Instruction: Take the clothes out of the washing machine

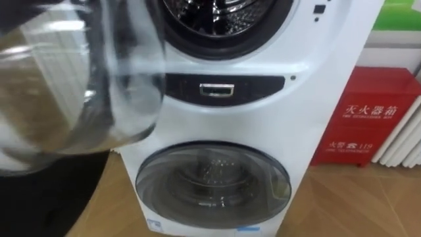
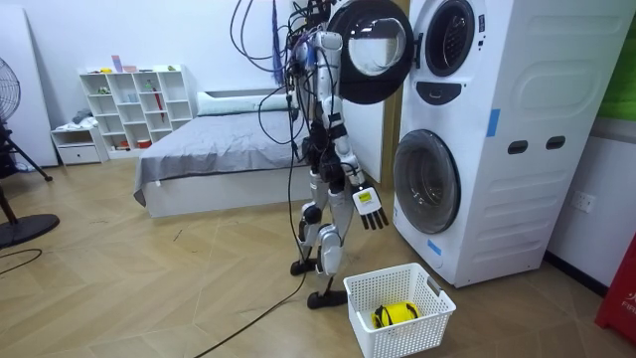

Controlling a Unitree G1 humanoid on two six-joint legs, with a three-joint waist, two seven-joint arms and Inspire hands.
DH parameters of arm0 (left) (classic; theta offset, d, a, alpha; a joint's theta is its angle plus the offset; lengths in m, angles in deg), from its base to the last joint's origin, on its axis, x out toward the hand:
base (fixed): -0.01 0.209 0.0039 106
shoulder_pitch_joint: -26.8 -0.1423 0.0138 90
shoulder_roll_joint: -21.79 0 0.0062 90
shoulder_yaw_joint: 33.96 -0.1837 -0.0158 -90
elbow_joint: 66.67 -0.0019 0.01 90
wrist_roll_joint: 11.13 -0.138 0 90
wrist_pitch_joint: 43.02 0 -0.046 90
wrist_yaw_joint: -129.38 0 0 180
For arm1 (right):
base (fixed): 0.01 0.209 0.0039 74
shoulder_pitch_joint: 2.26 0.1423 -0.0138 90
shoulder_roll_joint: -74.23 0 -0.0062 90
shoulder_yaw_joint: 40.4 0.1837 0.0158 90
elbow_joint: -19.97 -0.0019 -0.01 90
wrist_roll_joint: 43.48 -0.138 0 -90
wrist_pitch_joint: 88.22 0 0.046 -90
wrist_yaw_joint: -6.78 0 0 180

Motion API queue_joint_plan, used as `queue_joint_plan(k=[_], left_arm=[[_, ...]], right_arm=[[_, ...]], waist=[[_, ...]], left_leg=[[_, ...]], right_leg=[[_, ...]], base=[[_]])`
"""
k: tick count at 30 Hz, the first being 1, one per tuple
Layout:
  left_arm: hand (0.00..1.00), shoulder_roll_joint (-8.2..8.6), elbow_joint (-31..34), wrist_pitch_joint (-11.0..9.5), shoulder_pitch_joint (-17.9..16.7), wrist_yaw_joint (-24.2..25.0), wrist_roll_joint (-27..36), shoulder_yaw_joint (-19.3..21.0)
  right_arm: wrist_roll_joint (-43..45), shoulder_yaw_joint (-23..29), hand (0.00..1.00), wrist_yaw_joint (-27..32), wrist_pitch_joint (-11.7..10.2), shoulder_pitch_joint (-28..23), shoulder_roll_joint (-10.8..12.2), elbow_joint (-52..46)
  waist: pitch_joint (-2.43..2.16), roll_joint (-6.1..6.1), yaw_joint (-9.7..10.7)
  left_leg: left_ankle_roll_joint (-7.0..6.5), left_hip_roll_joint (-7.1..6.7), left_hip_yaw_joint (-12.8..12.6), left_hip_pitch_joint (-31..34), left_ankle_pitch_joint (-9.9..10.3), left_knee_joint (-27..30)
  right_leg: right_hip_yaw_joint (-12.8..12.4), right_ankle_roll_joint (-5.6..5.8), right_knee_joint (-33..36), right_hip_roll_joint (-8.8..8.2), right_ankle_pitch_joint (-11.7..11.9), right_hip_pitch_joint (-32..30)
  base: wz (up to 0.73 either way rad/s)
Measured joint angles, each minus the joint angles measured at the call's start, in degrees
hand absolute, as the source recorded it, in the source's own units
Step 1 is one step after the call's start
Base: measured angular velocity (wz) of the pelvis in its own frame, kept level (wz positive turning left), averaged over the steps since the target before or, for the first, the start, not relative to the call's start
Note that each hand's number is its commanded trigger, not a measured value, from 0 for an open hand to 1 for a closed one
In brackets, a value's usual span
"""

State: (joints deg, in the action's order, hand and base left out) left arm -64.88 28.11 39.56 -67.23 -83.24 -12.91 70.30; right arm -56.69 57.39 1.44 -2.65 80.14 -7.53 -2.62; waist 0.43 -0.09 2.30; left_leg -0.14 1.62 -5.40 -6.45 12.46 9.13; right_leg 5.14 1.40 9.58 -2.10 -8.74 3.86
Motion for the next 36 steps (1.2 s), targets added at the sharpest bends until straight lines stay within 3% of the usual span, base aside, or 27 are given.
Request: queue_joint_plan(k=[2, 3, 5, 10, 12, 14, 15, 20, 24, 26, 31, 34, 36], left_arm=[[0.00, 0.01, 8.0, -1.7, 0.8, 0.7, -0.1, -2.9], [0.00, 0.04, 10.2, -3.0, 1.7, 1.3, -1.5, -4.5], [0.00, 0.24, 9.8, -2.9, 1.9, 2.1, -2.2, -6.1], [0.00, 3.00, 9.3, -3.0, 1.8, 6.8, -2.1, -14.8], [0.00, 3.18, 6.6, -3.0, 2.2, 9.7, -2.0, -21.0], [0.00, 3.74, 4.1, -3.0, 2.4, 11.2, -1.2, -25.0], [0.00, 5.61, 3.9, -3.1, 2.7, 11.7, -1.3, -25.2], [0.00, 5.30, 0.0, -2.8, 2.7, 15.0, -1.1, -29.2], [0.00, 5.22, -7.8, -1.5, 2.7, 18.2, -1.1, -36.2], [0.00, 5.00, -9.8, -1.5, 2.6, 19.7, -1.0, -38.0], [0.00, 4.58, -12.4, -1.5, 0.8, 22.1, -1.1, -37.3], [0.00, 3.49, -17.9, -2.1, -0.4, 22.2, -1.1, -36.4], [0.00, 2.82, -25.9, -2.8, -1.2, 22.2, -1.2, -35.1]], right_arm=[[-0.3, -1.1, 0.00, -0.7, 0.0, 0.3, 0.0, 0.1], [-0.3, -2.1, 0.00, -1.1, 0.0, 0.6, 0.0, 0.1], [-0.4, -3.6, 0.00, -1.1, 0.1, 0.5, 0.1, 0.3], [-0.6, -6.0, 0.00, -1.6, 0.1, 1.4, 0.3, 0.2], [-0.6, -8.9, 0.00, -1.8, 0.1, 3.5, 0.5, 2.1], [-0.6, -9.9, 0.00, -1.7, 0.1, 5.2, 0.8, 3.1], [-0.4, -10.8, 0.00, -1.7, 0.0, 5.4, 0.8, 3.1], [-0.6, -13.0, 0.00, -1.8, 0.1, 5.7, 0.8, 3.3], [-0.4, -13.3, 0.00, -1.7, 0.0, 6.5, 0.8, 3.9], [-0.5, -13.4, 0.00, -1.7, 0.0, 6.4, 0.8, 3.9], [-0.7, -13.0, 0.00, -1.8, 0.0, 5.6, 0.7, 3.7], [-1.3, -12.8, 0.00, -1.8, 0.0, 4.8, 0.7, 3.3], [-1.4, -12.7, 0.00, -1.8, 0.0, 4.7, 0.6, 3.3]], waist=[[0.05, 0.21, 0.3], [0.39, 0.45, 0.6], [0.81, 0.89, 1.2], [0.59, 0.04, 2.3], [0.26, -1.01, 3.1], [0.23, -1.73, 3.9], [0.12, -2.17, 3.7], [0.09, -2.24, 3.6], [0.49, -1.92, 4.0], [0.49, -1.80, 3.8], [0.51, -1.82, 3.7], [0.23, -2.10, 3.4], [-0.06, -2.34, 2.1]], left_leg=[[-0.01, -0.01, -0.1, -0.3, 0.0, -0.4], [-0.01, -0.02, -0.2, -0.9, 0.0, -0.5], [-0.01, -0.06, -0.3, -1.1, 0.0, -0.5], [-0.13, -0.37, 0.2, 0.1, -0.1, 0.1], [-0.15, -0.44, 0.3, 0.3, -0.1, 0.3], [-0.21, -0.50, 0.1, 0.8, -0.1, 0.4], [-0.23, -0.50, 0.0, 0.9, -0.2, 0.4], [-0.24, -0.51, -0.1, 0.7, -0.2, 0.4], [-0.24, -0.47, -0.4, 0.8, -0.2, 0.4], [-0.24, -0.36, -0.8, 0.9, -0.2, 0.3], [-0.23, -0.22, -1.1, 0.8, -0.2, 0.2], [-0.23, -0.24, -1.2, 0.7, -0.2, 0.2], [-0.23, -0.22, -1.8, 0.5, -0.2, 0.2]], right_leg=[[-0.1, 0.00, 0.1, 0.01, 0.0, 0.5], [-0.1, 0.01, 0.1, 0.01, 0.0, 0.8], [-0.1, 0.02, 0.1, 0.00, 0.0, 0.9], [0.7, 0.22, -0.1, -0.38, -0.2, 0.2], [0.6, 0.22, -0.1, -0.43, -0.2, 0.1], [0.5, 0.22, 0.0, -0.51, -0.2, 0.0], [0.4, 0.22, 0.0, -0.55, -0.2, -0.2], [0.5, 0.22, 0.0, -0.59, -0.2, 0.0], [0.4, 0.22, 0.0, -0.55, -0.2, -0.2], [0.0, 0.21, 0.1, -0.41, -0.1, -0.7], [-0.3, 0.14, 0.1, -0.25, -0.1, -0.9], [-0.3, 0.15, 0.0, -0.26, -0.1, -0.9], [-0.9, 0.14, 0.0, -0.20, -0.1, -0.9]], base=[[-0.02], [-0.09], [-0.03], [0.10], [0.00], [-0.02], [0.00], [0.00], [-0.03], [-0.11], [-0.05], [0.00], [-0.12]])
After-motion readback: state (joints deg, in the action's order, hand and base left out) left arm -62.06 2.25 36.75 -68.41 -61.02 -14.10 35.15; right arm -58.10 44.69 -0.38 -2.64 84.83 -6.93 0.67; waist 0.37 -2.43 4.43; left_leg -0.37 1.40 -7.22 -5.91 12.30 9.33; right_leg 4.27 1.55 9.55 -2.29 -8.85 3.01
